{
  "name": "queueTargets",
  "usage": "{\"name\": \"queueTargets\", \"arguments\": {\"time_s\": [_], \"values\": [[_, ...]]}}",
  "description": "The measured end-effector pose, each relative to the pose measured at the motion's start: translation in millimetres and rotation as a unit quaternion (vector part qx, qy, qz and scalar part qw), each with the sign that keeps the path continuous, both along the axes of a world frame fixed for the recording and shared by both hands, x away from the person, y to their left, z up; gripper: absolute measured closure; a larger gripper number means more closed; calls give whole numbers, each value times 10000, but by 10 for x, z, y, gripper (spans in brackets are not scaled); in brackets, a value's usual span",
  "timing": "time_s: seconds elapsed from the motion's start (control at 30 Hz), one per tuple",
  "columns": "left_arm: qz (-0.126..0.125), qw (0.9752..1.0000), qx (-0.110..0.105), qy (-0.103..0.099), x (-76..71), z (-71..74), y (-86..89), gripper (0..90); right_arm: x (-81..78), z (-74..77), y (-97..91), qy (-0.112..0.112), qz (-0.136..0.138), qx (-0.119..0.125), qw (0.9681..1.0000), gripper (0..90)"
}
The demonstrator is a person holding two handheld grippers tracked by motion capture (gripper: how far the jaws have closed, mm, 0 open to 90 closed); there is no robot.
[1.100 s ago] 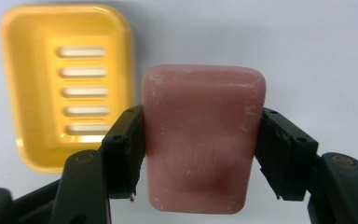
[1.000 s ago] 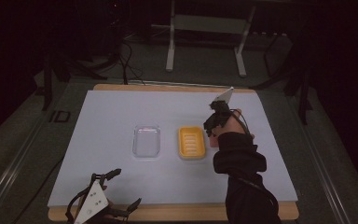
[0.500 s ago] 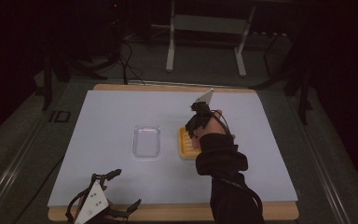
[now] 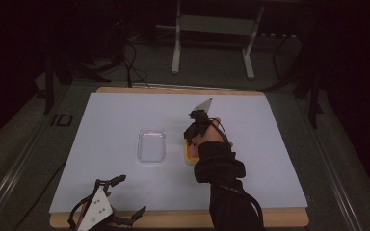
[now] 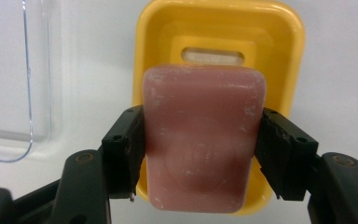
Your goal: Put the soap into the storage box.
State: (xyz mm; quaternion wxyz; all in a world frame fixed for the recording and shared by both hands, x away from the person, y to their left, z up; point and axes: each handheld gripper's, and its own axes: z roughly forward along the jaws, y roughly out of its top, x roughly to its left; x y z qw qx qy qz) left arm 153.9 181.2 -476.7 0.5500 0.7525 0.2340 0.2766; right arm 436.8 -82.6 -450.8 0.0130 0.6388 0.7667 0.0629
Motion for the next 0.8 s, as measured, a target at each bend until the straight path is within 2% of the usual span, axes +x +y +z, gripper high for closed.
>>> {"name": "queueTargets", "arguments": {"time_s": [0.13, 0.27, 0.4, 0.7, 0.73, 0.8], "values": [[-14, 10000, -13, 5, -1, -1, 3, 5, 23, -69, 1, -37, -32, -68, 10000, 376], [-19, 10000, -5, 16, -2, -2, 2, 5, 37, -138, -21, 30, -88, 51, 9999, 376], [-20, 10000, 9, 23, -2, -4, -4, 5, 39, -198, -8, 1, -79, -8, 10000, 376], [-16, 10000, 4, 22, -7, -3, -2, 5, 42, -228, 5, 30, -122, -41, 9999, 375], [-17, 10000, 2, 18, -8, -2, -2, 5, 40, -254, 6, 116, -126, -35, 9998, 373], [-15, 10000, -3, 20, -8, -2, 0, 5, 40, -254, -4, 120, -127, 21, 9998, 372]]}}
